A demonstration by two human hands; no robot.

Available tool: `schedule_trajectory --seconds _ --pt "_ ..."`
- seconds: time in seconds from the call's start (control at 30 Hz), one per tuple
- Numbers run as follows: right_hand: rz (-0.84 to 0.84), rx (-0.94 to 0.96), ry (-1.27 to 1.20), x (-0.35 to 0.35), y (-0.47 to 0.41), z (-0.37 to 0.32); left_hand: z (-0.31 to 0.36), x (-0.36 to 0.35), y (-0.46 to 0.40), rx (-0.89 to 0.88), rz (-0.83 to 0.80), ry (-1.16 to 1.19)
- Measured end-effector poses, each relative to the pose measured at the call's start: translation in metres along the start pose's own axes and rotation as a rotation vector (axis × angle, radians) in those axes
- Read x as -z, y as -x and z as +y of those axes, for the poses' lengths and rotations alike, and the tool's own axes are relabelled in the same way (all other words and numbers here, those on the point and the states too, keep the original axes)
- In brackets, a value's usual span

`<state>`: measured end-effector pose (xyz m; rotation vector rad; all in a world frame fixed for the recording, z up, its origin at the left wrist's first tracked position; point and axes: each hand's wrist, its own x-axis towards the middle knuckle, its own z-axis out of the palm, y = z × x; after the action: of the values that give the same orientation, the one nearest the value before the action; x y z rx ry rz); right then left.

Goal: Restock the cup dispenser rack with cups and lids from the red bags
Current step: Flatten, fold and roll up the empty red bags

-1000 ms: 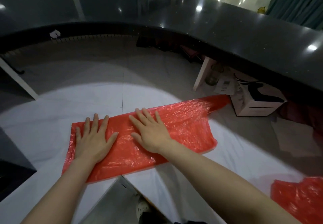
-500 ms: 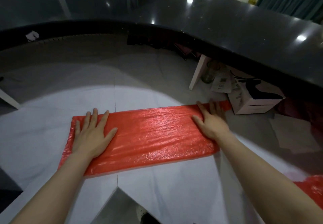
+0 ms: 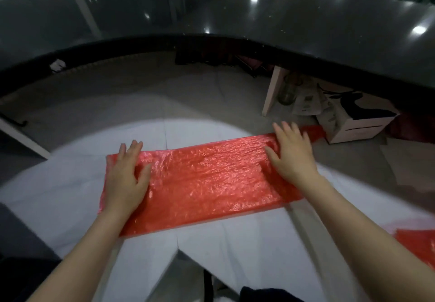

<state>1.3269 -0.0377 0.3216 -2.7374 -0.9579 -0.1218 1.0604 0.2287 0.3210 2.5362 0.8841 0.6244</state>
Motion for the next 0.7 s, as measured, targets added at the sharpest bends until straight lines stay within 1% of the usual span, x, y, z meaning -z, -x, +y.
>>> schedule_trajectory --seconds 0.07,0.13,0.2,0.27,0.3,0.37,0.43,0.5,0.53,0.63,0.67,0.7 --pt "-0.048 0.118 -0.055 -0.003 0.018 -0.035 0.003 0.004 0.007 -0.08 -0.026 -0.058" --pt "-0.187 0.193 -0.074 -0.014 0.036 -0.067 0.0 0.005 0.015 -0.095 -0.038 -0.03" --pt "-0.305 0.213 -0.053 -0.028 0.051 -0.082 -0.01 0.009 0.026 -0.029 -0.045 0.041" --pt "-0.35 0.212 -0.006 -0.04 0.06 -0.084 -0.024 0.014 0.036 0.038 -0.099 0.017" --pt "-0.345 0.216 0.017 -0.043 0.062 -0.082 -0.032 0.016 0.041 0.06 -0.162 -0.029" --pt "-0.328 0.241 0.028 -0.044 0.062 -0.078 -0.045 0.017 0.053 0.045 -0.305 -0.148" --pt "-0.331 0.267 0.029 -0.043 0.06 -0.076 -0.053 0.015 0.063 0.014 -0.38 -0.264" --pt "-0.305 0.277 0.017 -0.039 0.058 -0.076 -0.056 0.013 0.067 0.027 -0.39 -0.312" --pt "-0.263 0.277 0.013 -0.037 0.059 -0.077 -0.055 0.012 0.067 0.034 -0.387 -0.324" --pt "-0.057 0.317 0.013 -0.028 0.067 -0.079 -0.054 0.01 0.067 0.051 -0.375 -0.351" --pt "-0.006 0.326 0.001 -0.026 0.071 -0.08 -0.054 0.01 0.069 0.062 -0.374 -0.353" --pt "0.012 0.323 -0.004 -0.024 0.076 -0.08 -0.055 0.011 0.073 0.075 -0.376 -0.35"
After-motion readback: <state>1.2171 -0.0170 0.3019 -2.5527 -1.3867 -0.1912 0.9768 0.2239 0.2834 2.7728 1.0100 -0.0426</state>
